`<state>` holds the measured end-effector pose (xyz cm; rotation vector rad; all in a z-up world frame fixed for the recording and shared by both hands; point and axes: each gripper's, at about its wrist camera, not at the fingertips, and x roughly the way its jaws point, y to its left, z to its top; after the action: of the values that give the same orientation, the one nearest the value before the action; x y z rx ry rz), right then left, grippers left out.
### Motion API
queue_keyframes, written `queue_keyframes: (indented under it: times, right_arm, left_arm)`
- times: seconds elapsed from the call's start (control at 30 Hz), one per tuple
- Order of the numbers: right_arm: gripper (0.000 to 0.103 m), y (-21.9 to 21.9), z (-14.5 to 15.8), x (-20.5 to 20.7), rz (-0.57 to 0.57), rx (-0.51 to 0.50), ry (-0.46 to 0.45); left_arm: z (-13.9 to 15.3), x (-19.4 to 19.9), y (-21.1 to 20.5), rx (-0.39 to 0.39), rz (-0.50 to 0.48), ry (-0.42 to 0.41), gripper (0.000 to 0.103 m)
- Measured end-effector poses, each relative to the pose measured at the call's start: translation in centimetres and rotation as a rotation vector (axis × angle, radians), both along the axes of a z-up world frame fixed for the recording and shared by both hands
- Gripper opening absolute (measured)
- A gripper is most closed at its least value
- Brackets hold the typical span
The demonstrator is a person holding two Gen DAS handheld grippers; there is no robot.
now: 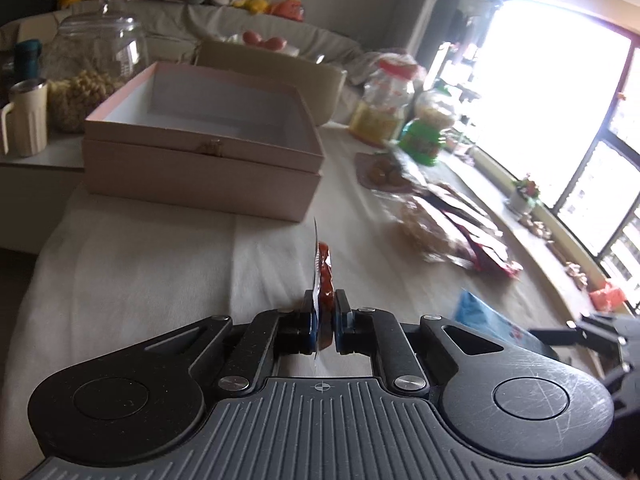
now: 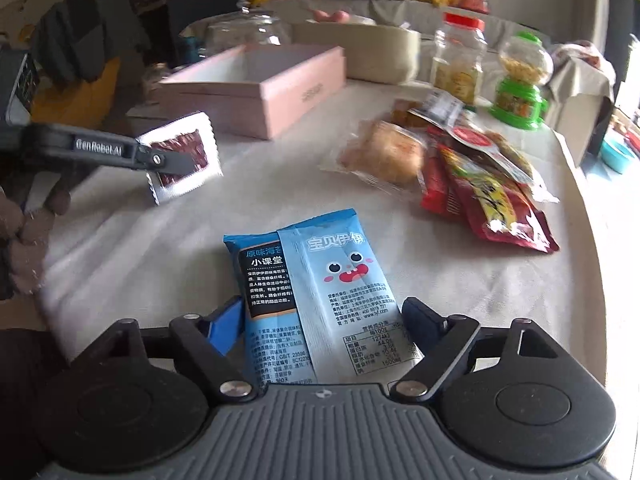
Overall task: Organize snacks
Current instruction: 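Carry both packets over the pink box and open both tools to drop them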
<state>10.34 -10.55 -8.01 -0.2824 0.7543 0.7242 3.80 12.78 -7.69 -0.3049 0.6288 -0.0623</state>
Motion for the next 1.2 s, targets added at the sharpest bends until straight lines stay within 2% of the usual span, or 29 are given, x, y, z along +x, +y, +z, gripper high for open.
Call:
queue_keyframes:
  times: [0.13,0.27,0.4,0.5,0.6,0.67,0.7,0.73,0.8,1.0,1.07,1.2]
  right_arm:
    - [0.083,1.5,4.3,-1.7,0.094,0.045,-0.066]
    - [0.083,4.5,11.2,-0.9,0.147,0.125,-0.184]
    - [0.083,9.1,17.0,3.0,0.139,0.195,-0.233]
    - [0.083,13.5,18.4,7.2,0.095,0.189,-0.213]
    - [0.083,17.2,17.6,11.7,0.035,0.198,-0.14]
    - [0.083,19.4,16.3,14.2,-0.022,0.203,-0.121]
    - [0.083,20.5,15.5,15.5,-0.046,0.201,-0.114]
    - [0.083,21.5,14.6,16.7,-0.061,0.198,-0.096]
    - [0.083,22.8,12.3,19.1,-0.075,0.195,-0.037]
    - [0.086,27.0,6.1,22.2,-0.061,0.121,0.096]
    - [0.087,28.1,4.8,22.8,-0.027,0.105,0.131]
    - [0.089,29.1,3.8,23.4,0.009,0.074,0.193]
  left_arm:
    - [2.0,-4.0,0.6,-0.033,-0.009,-0.074,0.011]
    - [6.4,-5.6,2.3,-0.047,0.021,-0.217,0.011]
    - [11.0,-3.5,4.3,0.016,0.058,-0.357,0.011]
    - [13.1,1.1,6.8,-0.018,0.075,-0.374,0.011]
    - [12.9,6.9,10.3,-0.144,0.043,-0.335,0.013]
    - [11.1,11.1,13.5,-0.285,0.007,-0.252,0.013]
    - [10.0,12.5,14.9,-0.318,0.017,-0.211,0.013]
    - [9.1,13.4,16.0,-0.305,0.047,-0.187,0.013]
    - [7.8,13.9,17.3,-0.227,0.113,-0.169,0.013]
    - [5.5,10.8,20.4,-0.185,0.251,-0.206,0.014]
    - [4.6,10.1,21.6,-0.209,0.277,-0.195,0.014]
    - [2.4,10.4,23.5,-0.353,0.25,-0.16,0.014]
